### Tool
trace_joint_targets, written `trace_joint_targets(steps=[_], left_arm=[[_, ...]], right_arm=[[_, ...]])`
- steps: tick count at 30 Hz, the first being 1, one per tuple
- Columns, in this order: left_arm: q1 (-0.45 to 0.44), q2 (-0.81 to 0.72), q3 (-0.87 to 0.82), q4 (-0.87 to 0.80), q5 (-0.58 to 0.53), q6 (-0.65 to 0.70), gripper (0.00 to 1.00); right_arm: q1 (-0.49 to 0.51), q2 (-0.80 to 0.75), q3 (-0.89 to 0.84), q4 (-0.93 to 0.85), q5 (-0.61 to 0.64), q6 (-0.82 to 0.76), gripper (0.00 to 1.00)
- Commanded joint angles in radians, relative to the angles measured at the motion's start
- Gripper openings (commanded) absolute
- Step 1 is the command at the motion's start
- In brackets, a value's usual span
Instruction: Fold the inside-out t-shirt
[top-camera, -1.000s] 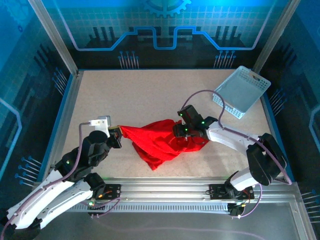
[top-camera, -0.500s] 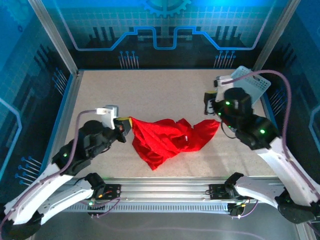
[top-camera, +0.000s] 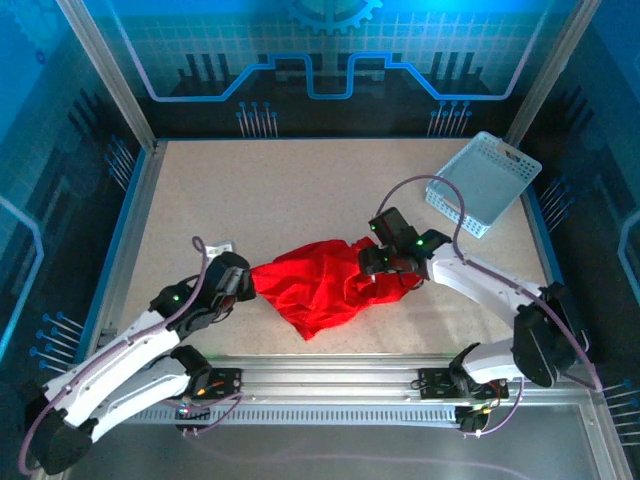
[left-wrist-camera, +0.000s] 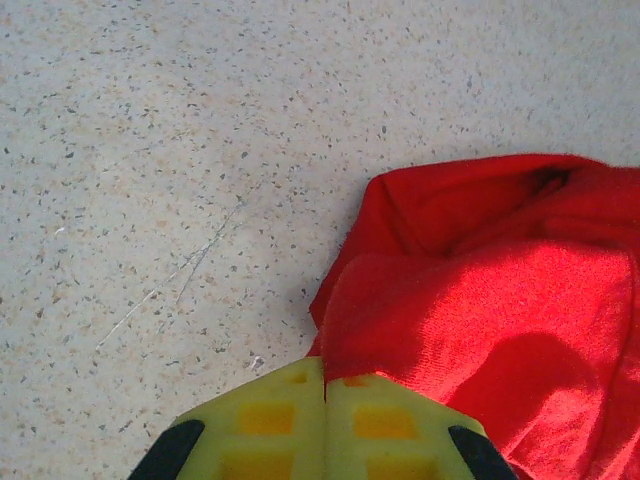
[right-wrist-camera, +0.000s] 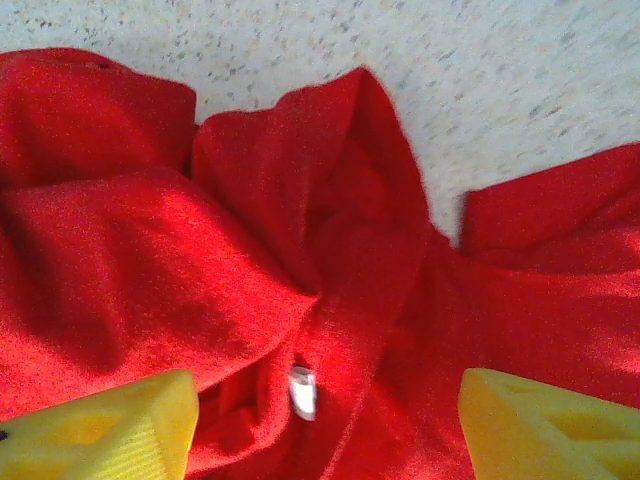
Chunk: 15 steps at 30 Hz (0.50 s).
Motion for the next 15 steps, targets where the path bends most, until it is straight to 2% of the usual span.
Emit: trace_joint_targets(steps=[1, 3, 7, 8, 12, 14, 15], left_arm=[[0.013, -0.033, -0.024, 0.013, -0.013, -0.054, 0.00], [0.015, -0.040, -0.029, 0.010, -0.014, -0.050, 0.00], [0.017, -0.065, -0.042, 0.019, -0.008, -0.031, 0.00], [0.018, -0.078, -0.047, 0.022, -0.007, -0.024, 0.00], [0.017, -0.134, -0.048, 0.034, -0.004, 0.022, 0.00], [0.018, -0.147, -0.042, 0.060, 0.022, 0.062, 0.00], [0.018, -0.148, -0.038, 0.082, 0.048, 0.088, 0.00]], right_arm=[[-0.008, 0.041, 0.021, 0.145, -0.081, 0.052, 0.72], [-0.008, 0.080, 0.029, 0.163, -0.100, 0.053, 0.71], [-0.016, 0.147, 0.054, 0.160, -0.103, 0.052, 0.59], [-0.019, 0.155, 0.058, 0.158, -0.105, 0.051, 0.53], [-0.021, 0.117, 0.071, 0.134, -0.060, 0.037, 0.16], [-0.020, 0.067, 0.104, 0.073, 0.008, 0.019, 0.02], [-0.020, 0.031, 0.130, 0.029, 0.063, 0.007, 0.00]])
